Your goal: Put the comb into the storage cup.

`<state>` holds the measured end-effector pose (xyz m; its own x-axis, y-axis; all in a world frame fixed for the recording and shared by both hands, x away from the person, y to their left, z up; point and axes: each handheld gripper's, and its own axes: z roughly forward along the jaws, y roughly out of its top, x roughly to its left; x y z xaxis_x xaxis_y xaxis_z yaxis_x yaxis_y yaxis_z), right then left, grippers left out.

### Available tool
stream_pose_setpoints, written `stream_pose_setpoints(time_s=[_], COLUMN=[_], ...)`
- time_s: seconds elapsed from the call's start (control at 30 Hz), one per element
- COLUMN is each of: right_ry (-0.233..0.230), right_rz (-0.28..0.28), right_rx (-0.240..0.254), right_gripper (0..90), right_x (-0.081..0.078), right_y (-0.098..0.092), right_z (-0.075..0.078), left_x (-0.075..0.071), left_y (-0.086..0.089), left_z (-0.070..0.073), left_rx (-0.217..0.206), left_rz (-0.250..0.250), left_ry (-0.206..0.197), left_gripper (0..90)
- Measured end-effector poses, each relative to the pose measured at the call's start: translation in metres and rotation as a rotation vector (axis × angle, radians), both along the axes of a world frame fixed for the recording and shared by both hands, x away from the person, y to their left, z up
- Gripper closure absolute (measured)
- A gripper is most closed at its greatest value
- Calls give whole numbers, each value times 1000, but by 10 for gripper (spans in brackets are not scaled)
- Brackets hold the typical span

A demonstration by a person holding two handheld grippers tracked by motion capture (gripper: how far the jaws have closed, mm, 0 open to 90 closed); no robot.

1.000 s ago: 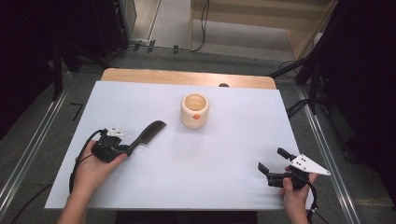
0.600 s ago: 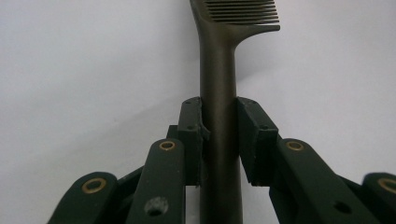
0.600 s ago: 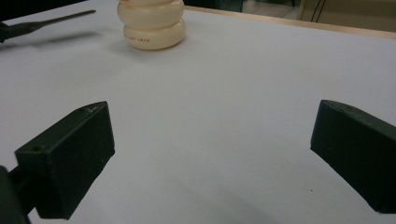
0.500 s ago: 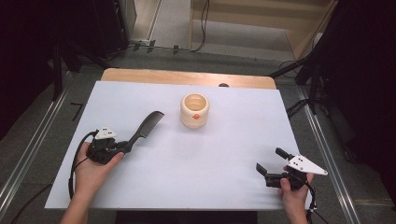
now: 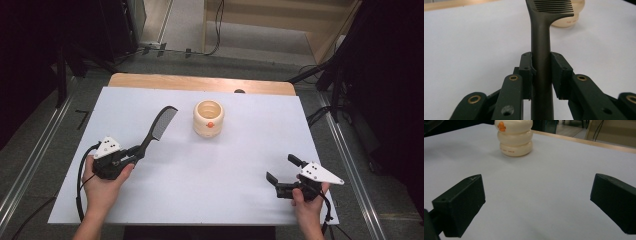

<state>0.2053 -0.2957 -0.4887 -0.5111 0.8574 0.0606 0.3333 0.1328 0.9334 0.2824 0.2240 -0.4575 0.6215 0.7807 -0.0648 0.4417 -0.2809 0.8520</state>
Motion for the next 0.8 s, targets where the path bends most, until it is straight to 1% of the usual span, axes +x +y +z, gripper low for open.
stream_pose_setpoints(time_s=[0.03,0.1,0.17,0.2,0.23,0.27,0.3,0.33,0.37,0.4,0.5,0.57,0.67,0.7,0.73,0.77,0.8], right_ry=[1,-6,-5,-6,-7,-7,-12,-15,-16,-16,-21,-19,-22,-19,-23,-23,-23], right_rz=[5,10,20,21,28,28,34,43,62,62,88,106,123,127,135,141,141], right_rx=[4,2,-13,-13,-9,-9,-8,-4,2,2,18,30,43,52,60,68,68], right_gripper=[0,0,0,0,0,0,0,0,0,0,0,0,0,0,0,0,0], right_x=[0,2,5,6,9,9,10,12,15,15,19,21,24,25,26,27,27], right_y=[2,10,18,21,30,30,34,38,46,46,58,66,75,78,81,85,85], right_z=[2,7,11,13,17,17,19,20,24,24,28,32,35,36,37,40,40], left_x=[-1,-3,-5,-6,-7,-8,-8,-8,-9,-10,-12,-14,-17,-18,-17,-17,-18], left_y=[-1,-5,-9,-11,-14,-16,-18,-20,-23,-24,-31,-36,-44,-47,-49,-51,-51], left_z=[0,0,0,0,0,0,0,0,1,1,1,1,0,0,0,-1,-1], left_rx=[-7,-21,-19,-23,-26,-25,-31,-30,-26,-30,-39,-30,-28,-30,-24,-25,-23], left_rz=[-6,-15,-24,-31,-33,-35,-42,-43,-38,-36,-43,-53,-63,-67,-72,-68,-62], left_ry=[-14,-27,-42,-46,-50,-61,-61,-61,-67,-75,-87,-99,-112,-114,-107,-102,-108], left_gripper=[726,726,726,726,726,726,726,726,725,725,725,725,725,726,725,725,725])
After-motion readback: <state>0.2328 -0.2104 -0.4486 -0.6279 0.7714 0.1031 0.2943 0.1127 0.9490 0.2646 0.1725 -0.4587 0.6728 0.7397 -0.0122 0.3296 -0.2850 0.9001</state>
